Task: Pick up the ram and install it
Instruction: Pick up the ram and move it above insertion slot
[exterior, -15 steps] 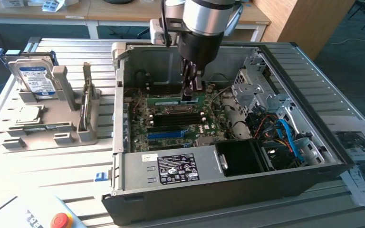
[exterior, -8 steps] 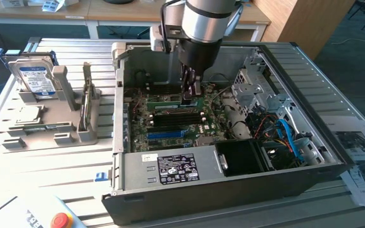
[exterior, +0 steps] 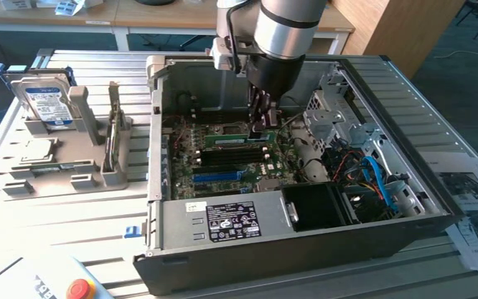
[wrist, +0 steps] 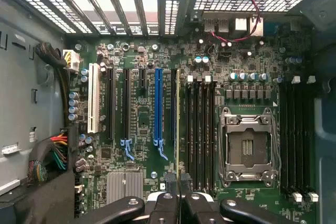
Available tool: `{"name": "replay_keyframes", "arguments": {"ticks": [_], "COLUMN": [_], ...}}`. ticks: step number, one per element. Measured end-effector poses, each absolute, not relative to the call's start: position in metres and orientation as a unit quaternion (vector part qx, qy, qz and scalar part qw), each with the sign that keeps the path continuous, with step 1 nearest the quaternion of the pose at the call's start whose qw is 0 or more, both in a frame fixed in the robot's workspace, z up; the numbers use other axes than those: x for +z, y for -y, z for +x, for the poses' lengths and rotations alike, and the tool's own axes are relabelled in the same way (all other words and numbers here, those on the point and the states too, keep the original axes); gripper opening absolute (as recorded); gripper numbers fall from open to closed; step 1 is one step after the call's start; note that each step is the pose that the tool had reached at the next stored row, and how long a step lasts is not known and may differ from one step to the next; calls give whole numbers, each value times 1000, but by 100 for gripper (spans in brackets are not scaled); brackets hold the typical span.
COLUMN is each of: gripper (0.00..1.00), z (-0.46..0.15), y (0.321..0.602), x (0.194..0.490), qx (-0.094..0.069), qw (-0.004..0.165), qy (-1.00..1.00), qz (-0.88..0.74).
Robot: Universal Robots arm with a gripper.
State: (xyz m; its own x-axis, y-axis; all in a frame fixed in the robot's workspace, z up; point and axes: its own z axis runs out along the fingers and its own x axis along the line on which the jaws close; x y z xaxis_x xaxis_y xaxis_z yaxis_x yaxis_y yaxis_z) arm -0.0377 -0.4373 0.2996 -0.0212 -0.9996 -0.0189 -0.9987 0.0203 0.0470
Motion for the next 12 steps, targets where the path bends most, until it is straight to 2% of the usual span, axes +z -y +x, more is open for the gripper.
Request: {"name": "replay_keyframes", "arguments": {"ticks": [12], "gripper": [12], "z": [-37], "y": [437], "x": [303], "qx": [-24], "qw": [10], "qy": [714], "qz": [699]}}
